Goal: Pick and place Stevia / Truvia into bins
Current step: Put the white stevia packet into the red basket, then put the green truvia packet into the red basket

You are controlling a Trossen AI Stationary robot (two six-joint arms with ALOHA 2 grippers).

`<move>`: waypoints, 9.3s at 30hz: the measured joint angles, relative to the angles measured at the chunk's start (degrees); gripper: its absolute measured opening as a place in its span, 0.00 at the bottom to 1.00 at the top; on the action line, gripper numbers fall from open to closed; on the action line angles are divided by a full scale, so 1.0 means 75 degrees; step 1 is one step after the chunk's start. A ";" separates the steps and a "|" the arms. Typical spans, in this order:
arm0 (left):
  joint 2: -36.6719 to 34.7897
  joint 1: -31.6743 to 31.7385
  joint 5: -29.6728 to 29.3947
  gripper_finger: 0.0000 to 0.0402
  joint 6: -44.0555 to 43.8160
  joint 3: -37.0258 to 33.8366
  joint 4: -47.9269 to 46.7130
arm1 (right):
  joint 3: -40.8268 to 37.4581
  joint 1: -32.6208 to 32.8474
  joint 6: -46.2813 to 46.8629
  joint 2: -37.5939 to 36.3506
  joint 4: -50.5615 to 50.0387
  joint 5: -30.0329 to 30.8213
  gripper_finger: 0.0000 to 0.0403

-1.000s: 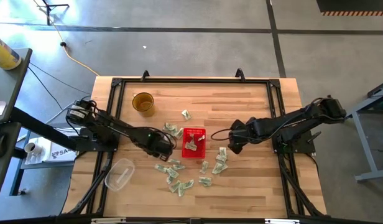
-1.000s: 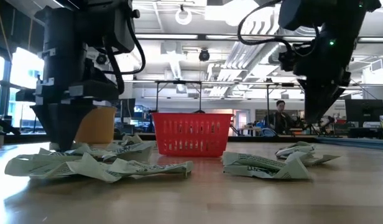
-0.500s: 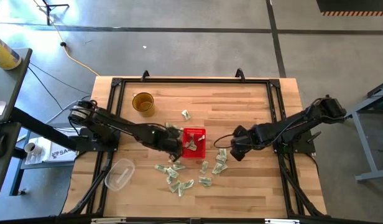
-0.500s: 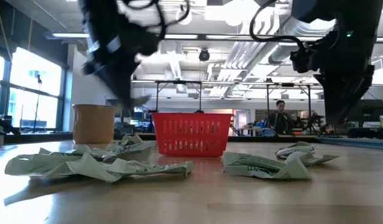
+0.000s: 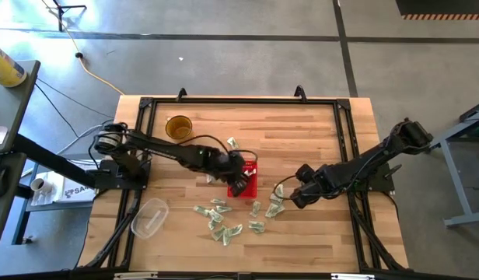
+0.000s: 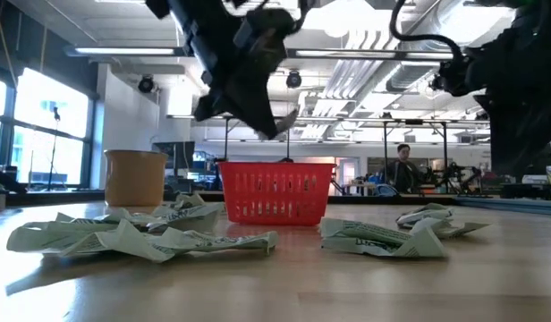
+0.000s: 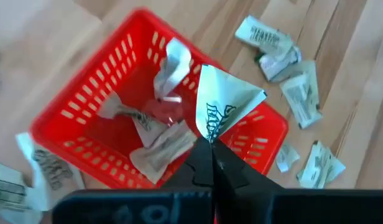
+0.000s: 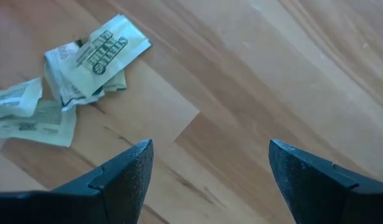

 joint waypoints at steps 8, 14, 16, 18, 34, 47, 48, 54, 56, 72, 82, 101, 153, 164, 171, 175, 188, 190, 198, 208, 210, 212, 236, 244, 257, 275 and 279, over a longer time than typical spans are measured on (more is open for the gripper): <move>-0.0011 0.0049 0.0239 0.44 -0.0560 0.0001 -0.0253 | 0.0001 0.0237 0.0137 0.0006 0.0003 0.0174 0.77; -0.0262 -0.0210 0.0932 0.82 -0.0327 0.0015 -0.1522 | 0.0001 0.0267 -0.0899 0.0006 0.0835 0.0257 0.77; -0.0352 -0.0503 0.0801 0.88 -0.0185 0.0015 -0.2156 | 0.0001 0.0314 -0.1984 0.0057 0.1592 0.0216 0.77; -0.0379 -0.0771 0.0493 0.89 -0.0308 0.0015 -0.2733 | 0.0007 0.0331 -0.2726 0.0157 0.2030 0.0136 0.77; -0.1277 -0.1456 -0.1200 0.58 -0.2401 0.0009 -0.4091 | 0.0006 -0.1436 0.0270 0.1261 0.3164 -0.1162 0.77; -0.3316 -0.2092 -0.3224 0.57 -0.4148 0.0009 -0.6298 | 0.0995 -0.1606 0.0917 0.2467 0.3172 -0.0896 0.77; -0.3384 -0.2092 -0.3270 0.57 -0.4150 0.0009 -0.6397 | 0.1231 -0.1663 0.0894 0.2531 0.2976 -0.0816 0.77; -0.3483 -0.2089 -0.3471 0.57 -0.4150 0.0009 -0.6877 | 0.2144 -0.1850 0.0627 0.3441 0.1402 -0.0974 0.71; -0.3483 -0.2089 -0.3412 0.57 -0.4148 0.0009 -0.7019 | 0.2373 -0.1831 0.0589 0.3657 0.1234 -0.1182 0.68; -0.4141 -0.2083 -0.3891 0.57 -0.4230 0.0006 -0.8211 | 0.2618 -0.1727 0.1235 0.3824 0.0880 -0.1580 0.33; -0.4515 -0.2083 -0.4185 0.57 -0.4351 0.0009 -0.8288 | 0.2607 -0.1780 0.0915 0.3336 0.0886 -0.0770 0.04; -0.4509 -0.2083 -0.4126 0.57 -0.4371 0.0009 -0.7478 | 0.2589 -0.2428 -0.2966 0.2622 0.4942 -0.1386 0.09; 0.0087 0.0015 0.0006 0.57 -0.3024 -0.1506 -0.1667 | 0.3752 -0.1389 -0.1313 0.1119 -0.2852 0.1658 0.73; 0.0087 0.0020 -0.1197 0.57 -0.3271 -0.1515 -0.2638 | 0.3749 -0.1708 -0.1539 0.1119 -0.2777 0.1796 0.73; 0.0087 0.0233 -0.1032 0.49 -0.2733 -0.1513 -0.1668 | 0.3749 -0.1964 -0.1626 0.1119 -0.2723 0.1832 0.73; 0.0087 0.0280 -0.1004 0.42 -0.2371 -0.1513 -0.1452 | 0.3749 -0.2057 -0.1665 0.1119 -0.2688 0.1761 0.73; 0.0405 0.0516 -0.0985 0.27 -0.1892 -0.1754 -0.1335 | 0.3749 -0.2057 -0.1481 0.1119 -0.2658 0.1617 0.73; 0.0305 0.0515 -0.1009 0.18 -0.1849 -0.1756 -0.1360 | 0.3749 -0.2057 -0.1481 0.1122 -0.2659 0.1617 0.73; -0.0426 0.0516 -0.1001 0.08 -0.1838 -0.1819 -0.1498 | 0.3749 -0.2057 -0.1518 0.1122 -0.2664 0.1810 0.73; -0.1709 0.0365 0.0373 0.07 -0.0219 -0.1806 -0.0249 | 0.3749 -0.2286 -0.2204 0.1122 -0.2759 0.1183 0.73; -0.1657 0.0480 0.1320 0.07 0.0340 -0.1808 0.0425 | 0.3749 -0.2385 -0.2422 0.1122 -0.2774 0.1154 0.73; -0.1473 0.0474 0.2192 0.10 0.0863 -0.1784 0.1350 | 0.3749 -0.2495 -0.2606 0.1122 -0.2780 0.1149 0.73; -0.1964 -0.0459 0.1664 0.49 -0.0481 -0.1798 0.0552 | 0.1703 -0.1467 -0.3532 0.1134 -0.0472 -0.1881 0.73; -0.3026 -0.1970 -0.1133 0.46 -0.1704 -0.1792 -0.1363 | 0.0996 -0.0414 -0.3620 0.1125 0.2274 -0.0412 0.73; -0.3174 -0.2854 -0.1774 0.46 -0.2742 -0.1792 -0.2772 | -0.0353 -0.0381 -0.4497 0.1128 0.4323 -0.0399 0.73; -0.3168 -0.2938 -0.1816 0.46 -0.2751 -0.1792 -0.4057 | -0.0266 -0.0381 -0.3931 0.2006 0.4513 -0.0021 0.58; -0.3168 -0.2937 -0.1819 0.46 -0.2751 -0.1792 -0.4051 | -0.0172 -0.0418 -0.3935 0.2014 0.4421 -0.0066 0.53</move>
